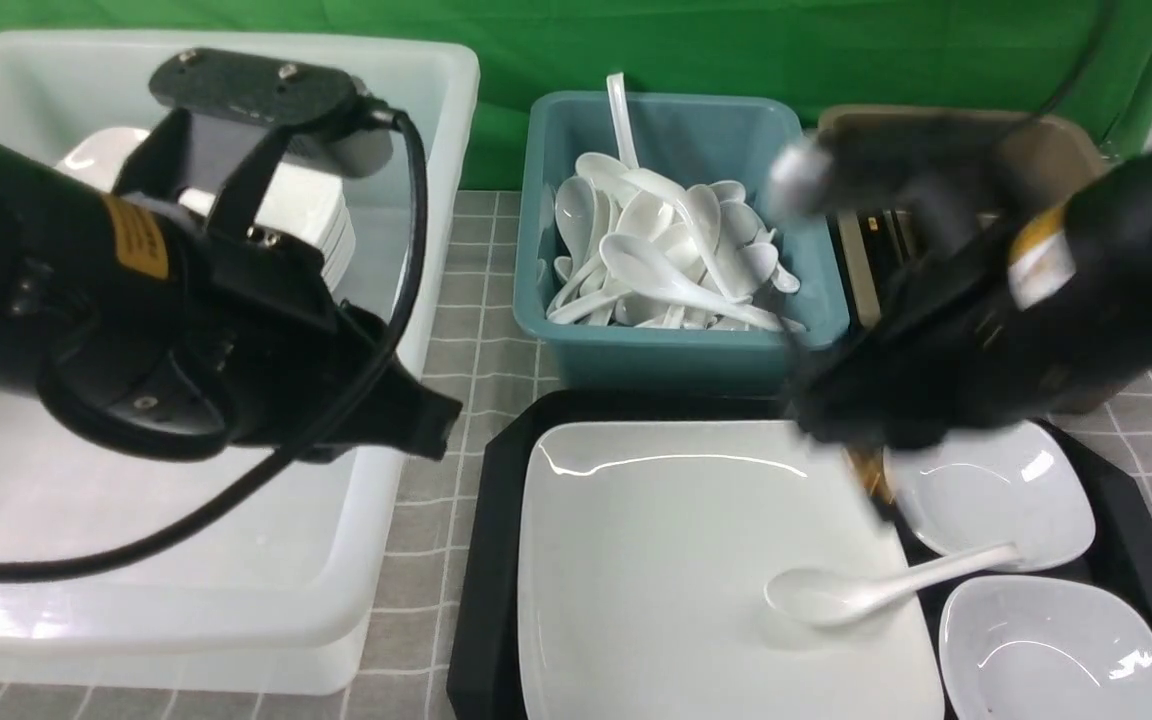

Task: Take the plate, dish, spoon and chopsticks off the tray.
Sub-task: Use the right arm to put the chopsticks into the small storage box on the right, then use the left arm to grab a soup spoon from the plate

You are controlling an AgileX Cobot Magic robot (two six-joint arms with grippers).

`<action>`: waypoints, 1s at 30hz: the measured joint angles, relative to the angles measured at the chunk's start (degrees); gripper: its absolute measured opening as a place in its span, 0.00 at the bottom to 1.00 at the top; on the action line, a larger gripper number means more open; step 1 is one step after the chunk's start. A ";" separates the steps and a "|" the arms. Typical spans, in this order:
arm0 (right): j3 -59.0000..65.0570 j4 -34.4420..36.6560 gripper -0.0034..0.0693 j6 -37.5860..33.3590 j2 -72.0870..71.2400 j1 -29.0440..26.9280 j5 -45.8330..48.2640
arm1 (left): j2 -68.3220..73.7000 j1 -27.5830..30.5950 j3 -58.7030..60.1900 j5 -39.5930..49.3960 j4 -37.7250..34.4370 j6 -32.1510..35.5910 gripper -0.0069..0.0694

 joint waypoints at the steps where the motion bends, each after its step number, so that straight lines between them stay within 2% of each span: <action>1: -1.08 -0.48 0.27 -0.32 -0.33 -2.90 -1.78 | 0.00 0.00 0.00 -0.72 0.00 0.00 0.09; 7: -6.18 -1.12 0.27 -4.39 5.28 -17.86 -14.53 | 0.00 0.00 0.00 -3.08 -0.05 0.00 0.09; 9: -8.75 -1.56 0.27 -4.72 12.92 -23.33 -20.27 | 0.00 0.00 0.00 -3.20 -0.05 0.00 0.09; 15: -11.82 -1.56 0.29 -4.73 25.08 -26.97 -26.90 | 0.00 0.00 0.00 -2.07 -0.05 0.00 0.09; 20: -12.17 -1.56 0.49 -4.73 31.90 -27.11 -30.58 | 0.00 0.00 0.00 -1.31 -0.17 0.00 0.09; 24: -12.22 -1.56 0.64 -4.53 33.83 -27.11 -28.87 | 0.00 0.00 0.00 -1.31 -0.73 0.00 0.09; 26: -12.40 -1.56 0.68 -4.68 32.81 -27.11 -25.14 | 0.00 0.00 0.00 -1.31 -1.03 0.00 0.09; 28: -13.35 -1.56 0.66 -7.25 29.68 -27.11 -16.43 | 0.00 0.00 0.00 -1.31 -1.72 0.00 0.09; 29: -14.37 -1.56 0.57 -9.46 27.49 -27.06 -9.81 | 0.07 0.00 -0.13 -1.24 -1.79 1.27 0.09; 30: -14.69 -1.56 0.52 -10.74 25.39 -27.06 -7.30 | 0.29 0.00 -0.36 -0.80 -1.79 1.80 0.09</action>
